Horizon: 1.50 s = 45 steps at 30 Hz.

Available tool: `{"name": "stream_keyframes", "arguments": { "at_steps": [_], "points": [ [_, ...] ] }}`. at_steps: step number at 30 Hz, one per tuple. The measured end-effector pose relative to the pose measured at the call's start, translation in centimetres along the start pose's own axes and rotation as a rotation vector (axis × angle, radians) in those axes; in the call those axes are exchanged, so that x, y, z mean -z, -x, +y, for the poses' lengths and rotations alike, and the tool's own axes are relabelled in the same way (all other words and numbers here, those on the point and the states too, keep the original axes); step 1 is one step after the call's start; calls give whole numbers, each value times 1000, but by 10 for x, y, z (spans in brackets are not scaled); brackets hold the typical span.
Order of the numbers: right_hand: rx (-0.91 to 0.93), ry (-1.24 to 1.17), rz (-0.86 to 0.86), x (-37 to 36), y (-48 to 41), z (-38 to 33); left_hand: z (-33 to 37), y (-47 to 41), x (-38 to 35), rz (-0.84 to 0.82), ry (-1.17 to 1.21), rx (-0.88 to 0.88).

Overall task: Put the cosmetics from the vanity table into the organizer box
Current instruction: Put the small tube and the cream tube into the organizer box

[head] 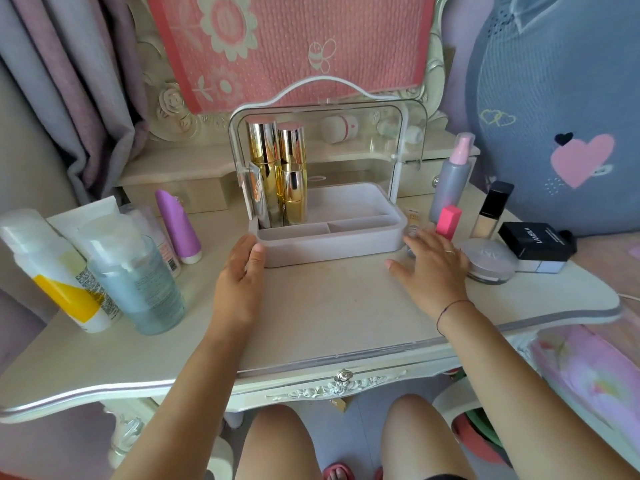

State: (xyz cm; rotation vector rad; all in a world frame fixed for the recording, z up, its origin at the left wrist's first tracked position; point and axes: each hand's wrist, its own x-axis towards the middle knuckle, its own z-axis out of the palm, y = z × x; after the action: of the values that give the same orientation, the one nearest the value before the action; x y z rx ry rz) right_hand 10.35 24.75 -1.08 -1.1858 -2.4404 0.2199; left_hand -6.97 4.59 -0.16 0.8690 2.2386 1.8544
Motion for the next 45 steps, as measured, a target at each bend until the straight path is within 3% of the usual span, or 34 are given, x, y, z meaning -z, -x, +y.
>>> {"name": "stream_keyframes", "arguments": {
  "at_steps": [6, 11, 16, 23, 27, 29, 32, 35, 38, 45],
  "points": [
    [50, 12, -46, 1, 11, -4, 2, 1, -1, 4, 11, -2],
    [107, -141, 60, 4, 21, -10, 2, 0, -1, 18, -13, 31],
    [100, 76, -98, 5, 7, -9, 2, 0, -1, 14, 0, 36],
    [151, 171, -81, 9, 21, -12, 2, -1, -1, 22, -7, 25],
    [237, 88, -103, 17, 53, -19, 2, 0, 0, 16, 3, 31],
    [260, -65, -82, 22, 71, -22, 3, 0, 0, 10, -2, 28],
    [152, -368, 56, 31, 78, -21, 4, 0, -1, 15, -16, 32],
    [-22, -413, 161, 31, 63, -20, 6, 0, -1, 12, -26, 40],
    [-173, -388, 126, 23, 49, -25, 6, 0, 0, 8, -26, 38],
    [-213, -376, 23, 19, 45, -27, 7, 1, 0, 0, -19, 47]
  ]
}}
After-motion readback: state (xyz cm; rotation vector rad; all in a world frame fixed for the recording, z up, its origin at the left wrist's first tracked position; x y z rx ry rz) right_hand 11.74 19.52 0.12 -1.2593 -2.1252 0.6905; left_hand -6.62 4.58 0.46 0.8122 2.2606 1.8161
